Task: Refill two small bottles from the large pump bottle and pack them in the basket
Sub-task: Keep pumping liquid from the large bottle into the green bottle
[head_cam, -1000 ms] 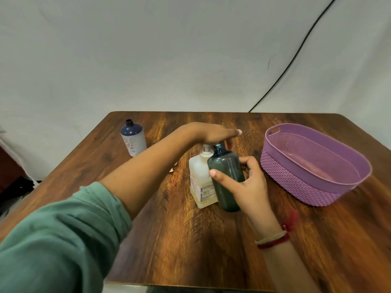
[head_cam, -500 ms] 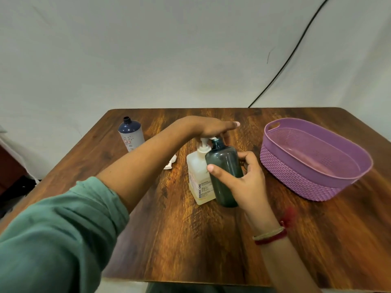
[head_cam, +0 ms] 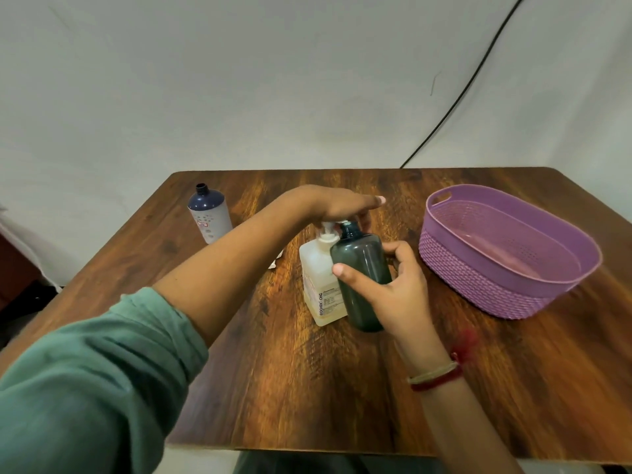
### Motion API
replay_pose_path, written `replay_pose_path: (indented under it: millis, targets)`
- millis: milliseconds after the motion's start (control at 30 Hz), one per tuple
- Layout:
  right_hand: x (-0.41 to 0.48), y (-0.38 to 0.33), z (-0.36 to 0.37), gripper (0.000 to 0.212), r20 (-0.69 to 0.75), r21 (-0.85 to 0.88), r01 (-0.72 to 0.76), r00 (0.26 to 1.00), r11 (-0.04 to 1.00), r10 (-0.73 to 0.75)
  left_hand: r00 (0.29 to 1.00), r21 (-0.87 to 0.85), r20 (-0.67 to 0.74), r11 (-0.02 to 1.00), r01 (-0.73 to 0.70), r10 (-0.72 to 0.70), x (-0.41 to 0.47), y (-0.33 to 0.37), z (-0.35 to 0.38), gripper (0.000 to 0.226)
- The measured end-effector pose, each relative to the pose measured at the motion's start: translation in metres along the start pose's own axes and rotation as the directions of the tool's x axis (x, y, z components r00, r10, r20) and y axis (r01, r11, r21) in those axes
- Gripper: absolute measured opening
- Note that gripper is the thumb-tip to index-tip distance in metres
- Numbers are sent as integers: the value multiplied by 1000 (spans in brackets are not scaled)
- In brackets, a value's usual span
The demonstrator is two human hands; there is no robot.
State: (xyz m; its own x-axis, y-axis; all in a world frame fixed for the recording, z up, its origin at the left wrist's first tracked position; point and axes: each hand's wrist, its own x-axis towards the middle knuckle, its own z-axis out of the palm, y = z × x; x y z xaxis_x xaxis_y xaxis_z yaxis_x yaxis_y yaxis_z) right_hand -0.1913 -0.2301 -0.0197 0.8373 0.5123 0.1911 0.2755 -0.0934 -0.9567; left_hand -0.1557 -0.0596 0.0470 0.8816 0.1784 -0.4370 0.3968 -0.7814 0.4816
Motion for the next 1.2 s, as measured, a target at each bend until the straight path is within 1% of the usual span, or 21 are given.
replay_pose_path:
  millis: [67, 133, 267, 333, 433, 533, 767, 900, 1133, 1200]
  targets:
    - [0, 3, 2, 58, 10, -18, -4, 1000, 1000, 4, 1000, -37, -24, 999, 7, -8, 6, -9, 6, 59]
    - [-2, 2, 4, 62, 10, -16, -12, 1000, 1000, 12, 999, -47, -35, 999, -1, -1, 6, -11, 7, 57]
    - [-4, -1, 2, 55, 2, 15, -17, 1000, 1000, 17, 1000, 5, -9, 1000, 14, -14, -4, 0, 0, 62]
    - [-4, -4, 1, 55, -1, 26, -13, 1000, 1000, 13, 1000, 38, 10, 999, 16, -17, -5, 3, -3, 65]
    - [-2, -5, 2, 53, 5, 18, -13, 1000, 1000, 13, 999, 8, -32, 1000, -17, 17, -2, 0, 0, 62]
    - [-3, -2, 3, 51, 18, -8, -12, 1000, 1000, 13, 999, -4, -49, 1000, -13, 12, 2, -7, 8, 58]
    - [-3, -5, 1, 56, -8, 4, -6, 1000, 1000, 6, 998, 43, -50, 999, -26, 28, -3, 3, -1, 58]
    - [-1, -1, 3, 53, 4, -35, -2, 1000, 999, 2, 996, -32, -79, 999, -32, 29, 4, -7, 7, 54]
    - [-2, -5, 2, 58, -1, -9, -11, 1000, 1000, 11, 998, 48, -57, 999, -26, 29, -1, 2, 2, 55]
    - [-1, -6, 2, 60, -2, -15, -5, 1000, 1000, 5, 997, 28, -68, 999, -29, 31, -2, 1, 1, 55]
